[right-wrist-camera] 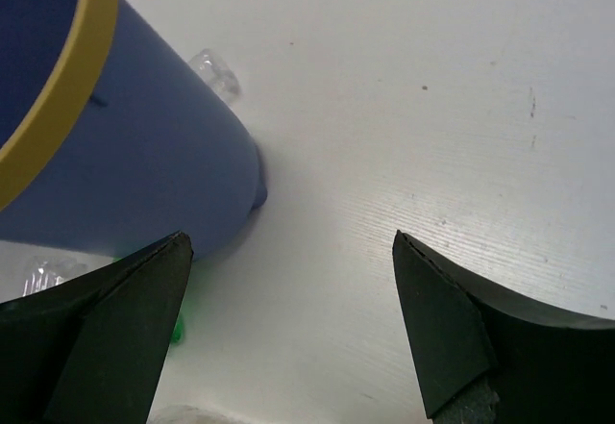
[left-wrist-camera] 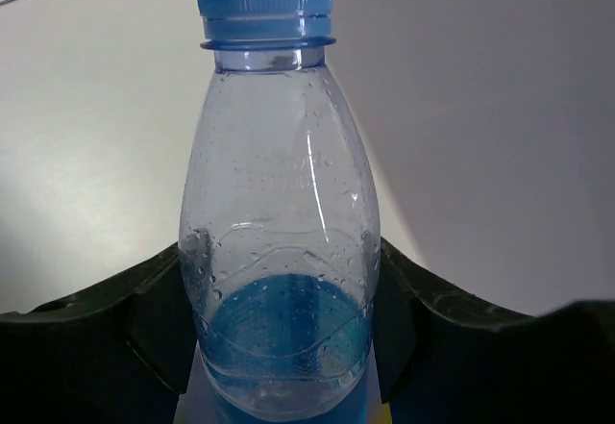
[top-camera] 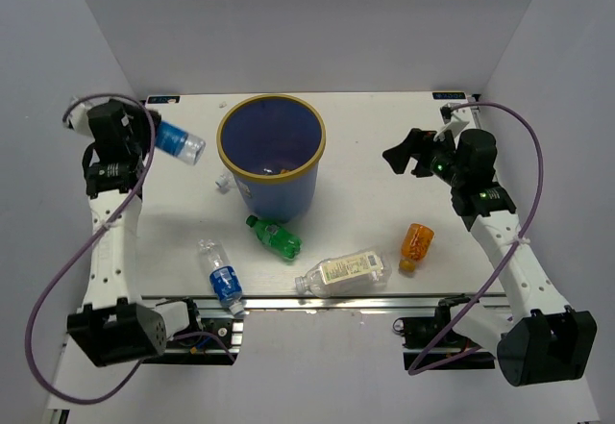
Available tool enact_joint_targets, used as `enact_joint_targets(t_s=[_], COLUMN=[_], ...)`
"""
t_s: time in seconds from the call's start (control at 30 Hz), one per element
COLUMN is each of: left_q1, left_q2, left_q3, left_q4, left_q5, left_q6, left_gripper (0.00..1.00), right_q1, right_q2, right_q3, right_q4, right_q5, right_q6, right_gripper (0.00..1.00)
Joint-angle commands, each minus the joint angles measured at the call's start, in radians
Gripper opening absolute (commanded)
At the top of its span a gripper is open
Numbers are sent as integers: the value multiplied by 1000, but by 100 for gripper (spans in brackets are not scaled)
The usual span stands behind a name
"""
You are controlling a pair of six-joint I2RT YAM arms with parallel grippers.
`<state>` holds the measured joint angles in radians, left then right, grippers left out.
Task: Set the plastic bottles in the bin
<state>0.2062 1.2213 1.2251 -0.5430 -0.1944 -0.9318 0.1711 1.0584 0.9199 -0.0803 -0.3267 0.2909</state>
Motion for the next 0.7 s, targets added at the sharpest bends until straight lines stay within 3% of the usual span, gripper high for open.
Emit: enact_joint_targets(t_s=[0.0,0.17,0.2,0.4,0.53,0.57,0.63,0.67], left_q1=[-77,-198,-274,-522,-559,-559,-559,-559], left_q2=[-78,-83,-71,50,86,84,64,54], left_q3=[108,165,166,215,215,209,198,183], left_q4=[178,308,331,313,287,284,293,299], left_q5=[186,242,245,106,69,58,46,46], left_q6=[37,82,97,228,241,237,235,235], left_gripper=[33,34,37,39,47,60,76,92], right_q1=[-31,-67,-68,-87,-90,-91,-93,-91], right_q2=[17,8,3,-44,-90,-98,-115,-121], right_q3=[-7,-33,-42,-91,-130,-141,-145,-147], right_q4=[-16,-33,-33,-58,-62,-59,-55,-55], right_q5=[35,83,96,193,305,320,337,359], right_q6=[60,128,139,166,178,180,175,175], right_gripper=[89,89,89,89,89,89,89,89])
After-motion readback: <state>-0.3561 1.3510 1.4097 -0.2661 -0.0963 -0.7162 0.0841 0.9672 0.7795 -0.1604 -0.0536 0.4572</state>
